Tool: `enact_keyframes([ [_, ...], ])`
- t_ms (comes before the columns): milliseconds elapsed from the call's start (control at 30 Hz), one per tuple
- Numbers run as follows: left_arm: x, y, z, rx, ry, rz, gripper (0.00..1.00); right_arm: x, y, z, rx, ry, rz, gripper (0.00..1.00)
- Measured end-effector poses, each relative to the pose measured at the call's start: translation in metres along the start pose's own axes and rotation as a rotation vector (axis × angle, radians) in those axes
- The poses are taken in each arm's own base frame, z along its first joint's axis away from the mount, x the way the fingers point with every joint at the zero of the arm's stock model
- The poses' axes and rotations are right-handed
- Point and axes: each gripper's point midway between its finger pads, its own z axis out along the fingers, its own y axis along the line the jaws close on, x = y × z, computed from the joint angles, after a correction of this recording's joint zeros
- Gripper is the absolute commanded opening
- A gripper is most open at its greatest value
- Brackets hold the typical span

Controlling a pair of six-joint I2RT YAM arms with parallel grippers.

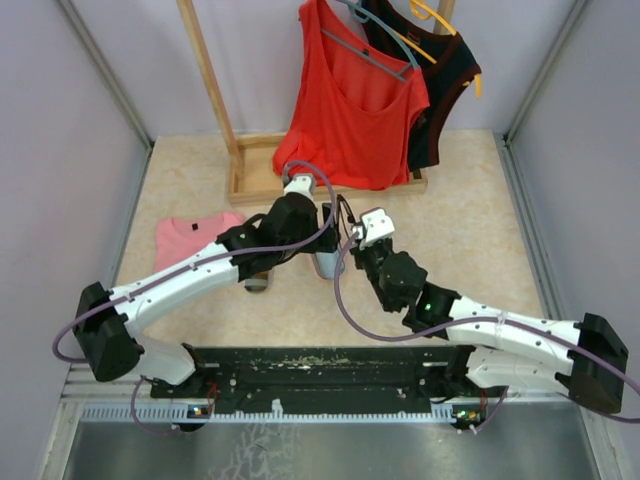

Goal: Organize the sunglasses
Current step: Fold the sunglasses.

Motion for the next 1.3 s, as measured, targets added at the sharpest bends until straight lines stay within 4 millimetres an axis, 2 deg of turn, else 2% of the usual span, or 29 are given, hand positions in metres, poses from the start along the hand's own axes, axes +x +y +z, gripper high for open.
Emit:
enact_keyframes([
  [333,0.005,-0.002,0.006,-0.011,0.007,0.009,0.84,-0.004,0.010,0.006,0.006,0.028,0.063,0.00],
  [600,-0.003,0.002,0.000,-0.016,-0.029,0.009,0.89,0.010,0.007,0.002,0.038,0.082,0.070,0.00],
  [700,-0.006,0.014,-0.014,0.008,-0.066,0.000,0.93,0.018,-0.002,0.003,0.053,0.135,0.079,0.00],
  [800,-0.006,0.033,-0.022,0.031,-0.094,-0.017,1.00,0.026,-0.027,0.007,0.090,0.187,0.121,0.00],
  [900,0.001,0.060,-0.017,0.035,-0.100,-0.061,1.00,0.032,-0.046,0.009,0.104,0.246,0.163,0.00],
  [967,0.013,0.080,-0.007,0.038,-0.075,-0.105,1.00,0.035,-0.048,0.011,0.076,0.290,0.191,0.00],
  [1033,0.027,0.095,0.003,0.047,-0.038,-0.153,1.00,0.037,-0.046,0.015,0.032,0.340,0.220,0.00],
  [1133,0.040,0.108,0.016,0.075,0.002,-0.222,1.00,0.045,-0.034,0.025,-0.045,0.433,0.244,0.00],
  [1300,0.044,0.102,0.025,0.165,0.020,-0.288,0.95,0.075,0.001,0.038,-0.176,0.601,0.245,0.00],
])
